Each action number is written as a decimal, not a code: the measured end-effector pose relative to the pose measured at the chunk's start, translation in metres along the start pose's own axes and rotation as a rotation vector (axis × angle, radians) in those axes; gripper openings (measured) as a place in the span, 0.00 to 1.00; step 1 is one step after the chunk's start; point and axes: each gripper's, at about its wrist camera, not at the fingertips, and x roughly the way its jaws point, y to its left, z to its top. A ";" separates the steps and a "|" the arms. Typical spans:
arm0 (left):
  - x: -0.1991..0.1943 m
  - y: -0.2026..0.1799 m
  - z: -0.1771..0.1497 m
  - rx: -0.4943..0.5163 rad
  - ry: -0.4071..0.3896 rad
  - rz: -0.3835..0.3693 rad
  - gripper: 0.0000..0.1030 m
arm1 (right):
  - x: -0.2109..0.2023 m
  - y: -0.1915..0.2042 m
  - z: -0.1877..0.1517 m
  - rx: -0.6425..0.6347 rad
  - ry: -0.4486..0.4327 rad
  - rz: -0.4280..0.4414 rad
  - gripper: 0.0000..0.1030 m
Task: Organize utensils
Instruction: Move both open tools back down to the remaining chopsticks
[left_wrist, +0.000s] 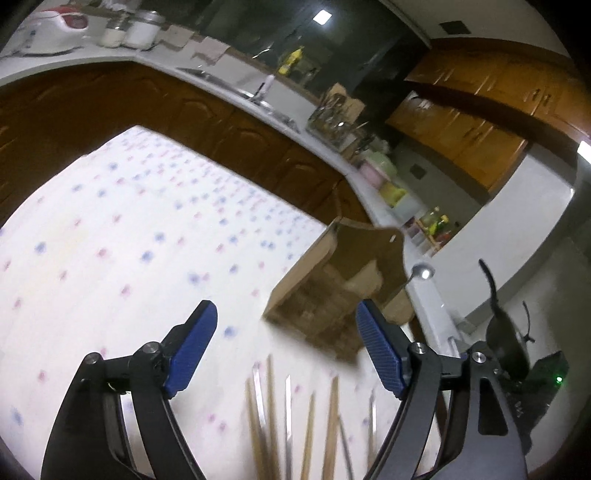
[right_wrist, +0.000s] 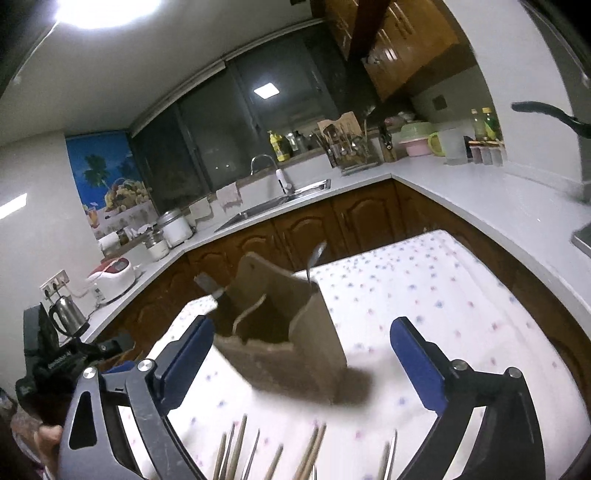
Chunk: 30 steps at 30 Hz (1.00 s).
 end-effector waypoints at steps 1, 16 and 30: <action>-0.002 0.002 -0.006 -0.001 0.010 0.014 0.77 | -0.007 -0.001 -0.006 0.002 0.002 -0.004 0.95; -0.036 0.009 -0.074 0.064 0.074 0.121 0.77 | -0.066 -0.015 -0.076 0.044 0.065 -0.064 0.95; -0.031 0.005 -0.087 0.133 0.116 0.194 0.77 | -0.068 -0.015 -0.097 0.008 0.110 -0.104 0.95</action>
